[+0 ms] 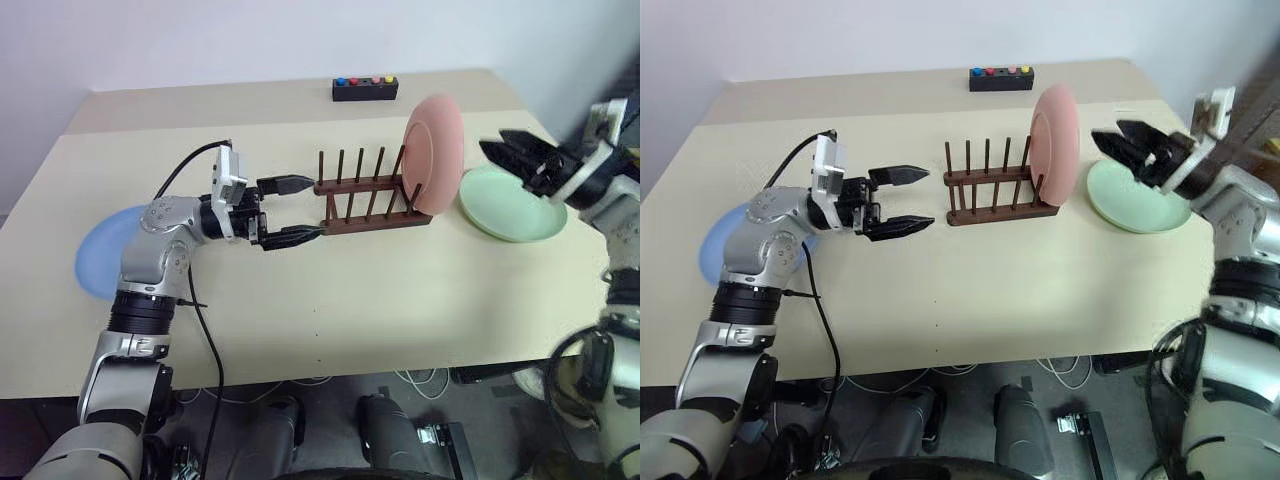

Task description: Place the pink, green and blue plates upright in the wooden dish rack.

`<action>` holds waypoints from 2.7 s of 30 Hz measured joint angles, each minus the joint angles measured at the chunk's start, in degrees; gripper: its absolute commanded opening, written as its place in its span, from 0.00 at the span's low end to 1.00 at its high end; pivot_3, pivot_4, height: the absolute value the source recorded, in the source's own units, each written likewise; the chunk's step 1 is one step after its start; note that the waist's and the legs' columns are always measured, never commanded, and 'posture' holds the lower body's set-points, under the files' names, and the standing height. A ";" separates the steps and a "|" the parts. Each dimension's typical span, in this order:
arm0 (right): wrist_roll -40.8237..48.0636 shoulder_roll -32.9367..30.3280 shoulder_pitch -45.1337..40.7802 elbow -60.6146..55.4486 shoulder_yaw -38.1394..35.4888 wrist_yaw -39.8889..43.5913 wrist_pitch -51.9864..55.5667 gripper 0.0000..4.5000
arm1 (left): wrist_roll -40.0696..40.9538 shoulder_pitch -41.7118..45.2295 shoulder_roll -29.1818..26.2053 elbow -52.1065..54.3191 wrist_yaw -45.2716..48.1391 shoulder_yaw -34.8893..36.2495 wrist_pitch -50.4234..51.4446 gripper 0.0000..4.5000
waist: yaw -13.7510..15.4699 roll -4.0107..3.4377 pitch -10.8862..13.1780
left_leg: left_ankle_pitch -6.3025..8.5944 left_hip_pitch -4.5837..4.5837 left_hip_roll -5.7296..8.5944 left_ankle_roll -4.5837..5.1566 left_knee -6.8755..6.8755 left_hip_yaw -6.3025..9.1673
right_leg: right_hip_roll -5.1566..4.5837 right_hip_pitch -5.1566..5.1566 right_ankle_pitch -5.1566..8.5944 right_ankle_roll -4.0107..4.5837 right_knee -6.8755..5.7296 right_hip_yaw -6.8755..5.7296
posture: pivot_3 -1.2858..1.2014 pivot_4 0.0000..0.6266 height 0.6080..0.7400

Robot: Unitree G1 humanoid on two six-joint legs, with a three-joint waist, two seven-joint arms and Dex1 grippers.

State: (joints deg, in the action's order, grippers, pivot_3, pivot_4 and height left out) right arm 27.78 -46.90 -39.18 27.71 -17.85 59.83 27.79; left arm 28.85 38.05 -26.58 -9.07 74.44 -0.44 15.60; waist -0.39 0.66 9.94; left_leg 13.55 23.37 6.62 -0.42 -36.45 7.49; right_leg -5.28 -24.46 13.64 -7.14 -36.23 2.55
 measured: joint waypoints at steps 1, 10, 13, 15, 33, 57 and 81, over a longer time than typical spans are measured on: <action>-1.79 -1.22 2.44 -0.67 0.56 -0.31 -0.91 0.95 | -0.14 -0.54 -0.39 0.36 -0.12 -0.05 0.22 1.00 | -0.13 0.00 0.00 | 0.00 0.00 0.00 0.00 -0.02 -0.04 | 0.00 0.00 0.00 0.00 0.00 0.02 | 0.52 0.24 1.00; -7.52 -3.02 10.16 -3.95 4.40 -0.89 -4.35 0.95 | -1.53 -2.46 3.27 7.49 -6.93 -3.56 3.05 1.00 | -0.60 -0.09 -0.05 | 0.00 -0.08 -0.18 -0.01 -0.13 -0.21 | 0.19 0.04 -0.11 0.10 -0.06 0.21 | 0.52 0.24 1.00; -11.35 -3.02 10.03 -2.15 8.21 -0.98 -7.36 0.95 | -3.90 -2.70 3.93 8.41 -11.46 -5.81 5.65 1.00 | -0.37 -0.09 -0.05 | 0.00 -0.07 -0.17 0.00 -0.21 -0.22 | 0.20 0.08 -0.11 0.08 -0.04 0.20 | 0.52 0.24 1.00; -13.69 -2.79 9.81 0.87 10.71 -1.08 -9.03 0.95 | -4.78 -3.95 4.36 10.93 -14.45 -7.43 8.14 1.00 | -0.30 -0.09 -0.05 | 0.00 -0.07 -0.17 0.00 -0.22 -0.23 | 0.19 0.08 -0.12 0.08 -0.03 0.21 | 0.52 0.24 1.00; -22.19 -1.44 1.95 16.75 15.79 -3.17 -14.18 0.09 | -6.15 -6.37 5.91 18.36 -22.12 -12.06 15.26 1.00 | -0.33 -0.09 -0.05 | 0.01 -0.07 -0.18 -0.01 -0.25 -0.24 | 0.22 0.10 -0.12 0.08 -0.03 0.21 | 0.52 0.24 1.00; -8.03 2.95 -15.98 15.86 -2.80 -15.96 -16.87 0.01 | -5.63 -2.59 7.55 10.97 -22.07 -7.58 9.45 1.00 | -0.43 -0.18 0.00 | 0.01 -0.06 -0.20 -0.01 -0.29 -0.25 | 0.23 0.13 -0.13 0.10 0.00 0.21 | 0.52 0.24 1.00; 37.78 16.46 -15.10 -19.66 -9.32 -19.07 20.43 0.01 | -1.40 -2.36 8.19 10.22 -21.54 -3.49 7.05 1.00 | -0.27 -0.19 0.00 | 0.03 0.00 -0.20 0.04 -0.30 -0.19 | 0.21 0.08 -0.14 0.11 -0.01 0.21 | 0.52 0.24 1.00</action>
State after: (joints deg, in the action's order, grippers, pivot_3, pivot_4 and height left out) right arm 65.56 -30.44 -54.28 8.05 -27.17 40.76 48.22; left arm 27.45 35.69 -18.39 1.15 52.90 -3.92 22.65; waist -0.65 0.48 9.94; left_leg 13.58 23.36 6.42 -0.38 -36.75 7.30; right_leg -5.07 -24.38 13.50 -7.04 -36.24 2.76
